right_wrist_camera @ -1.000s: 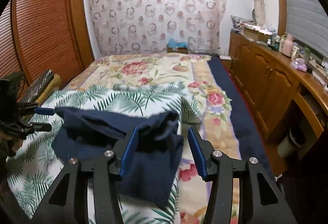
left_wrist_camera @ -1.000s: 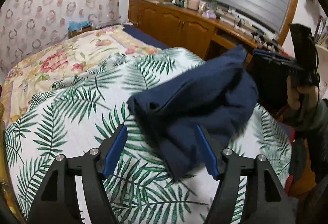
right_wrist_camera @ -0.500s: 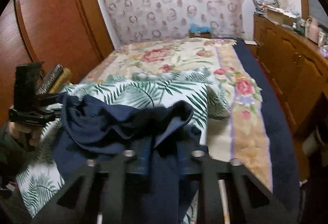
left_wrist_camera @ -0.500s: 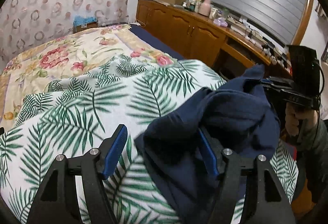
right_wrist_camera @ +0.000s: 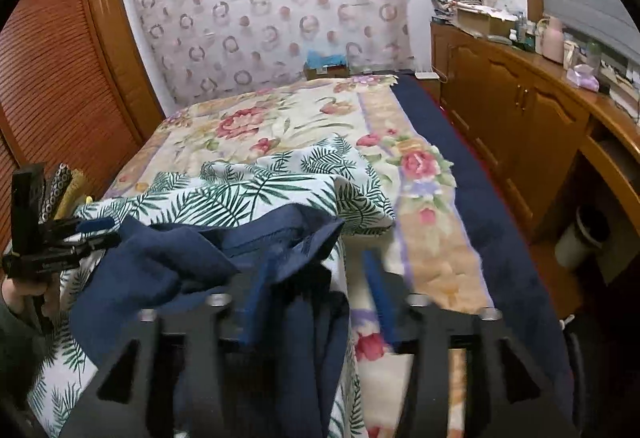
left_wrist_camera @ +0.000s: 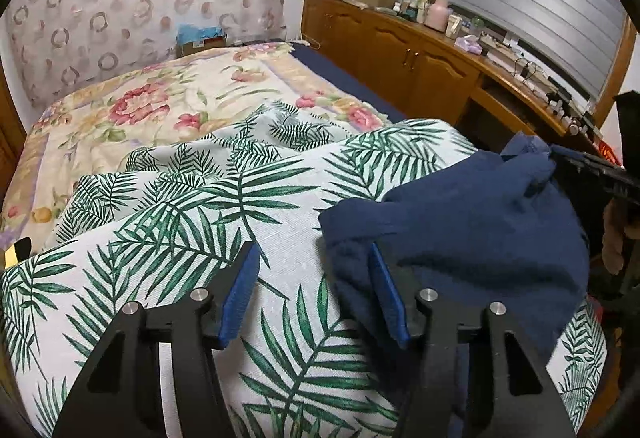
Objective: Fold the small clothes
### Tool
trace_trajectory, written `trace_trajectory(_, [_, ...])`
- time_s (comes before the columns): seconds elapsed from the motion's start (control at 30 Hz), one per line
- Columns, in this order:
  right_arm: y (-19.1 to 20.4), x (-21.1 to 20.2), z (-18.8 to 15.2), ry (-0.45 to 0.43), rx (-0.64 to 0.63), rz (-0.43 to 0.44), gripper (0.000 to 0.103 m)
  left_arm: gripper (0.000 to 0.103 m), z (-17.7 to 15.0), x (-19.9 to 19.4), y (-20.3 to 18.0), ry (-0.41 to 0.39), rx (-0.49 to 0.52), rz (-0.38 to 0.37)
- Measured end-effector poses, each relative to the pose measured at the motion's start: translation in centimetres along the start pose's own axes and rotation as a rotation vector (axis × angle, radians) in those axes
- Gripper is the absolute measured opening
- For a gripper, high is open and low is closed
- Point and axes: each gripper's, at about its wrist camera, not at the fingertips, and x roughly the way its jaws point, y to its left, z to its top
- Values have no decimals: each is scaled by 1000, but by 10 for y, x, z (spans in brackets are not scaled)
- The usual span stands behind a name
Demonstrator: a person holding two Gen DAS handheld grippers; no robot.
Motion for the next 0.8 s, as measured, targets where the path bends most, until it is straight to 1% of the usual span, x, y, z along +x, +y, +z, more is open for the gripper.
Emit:
trace_trajectory(0.07, [6, -3, -4, 7, -13, 12, 63, 60, -1, -4, 1, -4, -3, -19])
trace_trajectory(0.1, [10, -5, -8, 13, -17, 18, 66, 62, -2, -6, 0, -4, -7, -32])
trace_trajectory(0.23, [9, -8, -13, 33, -22, 33, 71, 62, -8, -8, -5, 3, -7, -68])
trace_trajectory(0.3, [2, -2, -12, 62, -12, 32, 71, 62, -10, -2, -10, 24, 7, -70])
trace_trajectory(0.4, [-1, 10, -12, 110, 4, 47, 71, 62, -13, 7, -10, 53, 2, -81])
trace_trajectory(0.53, [-1, 27, -7, 165, 16, 103, 71, 62, -14, 10, -9, 60, -18, -107])
trace_trajectory(0.6, [-3, 28, -3, 162, 17, 119, 71, 62, -15, 9, -12, 58, -8, -110])
trace_trajectory(0.67, [-5, 31, -2, 160, 12, 135, 67, 57, -16, 10, -13, 57, -13, -130])
trace_trajectory(0.7, [-6, 31, -1, 159, 11, 145, 62, 52, -16, 10, -14, 58, -16, -142])
trace_trajectory(0.73, [-8, 32, -1, 158, 10, 157, 59, 45, -16, 11, -14, 61, -20, -157])
trace_trajectory(0.77, [-9, 33, -2, 155, 8, 158, 57, 42, -16, 11, -15, 65, -25, -171])
trace_trajectory(0.8, [-10, 33, -1, 150, 0, 166, 47, 37, -16, 12, -13, 66, -30, -174])
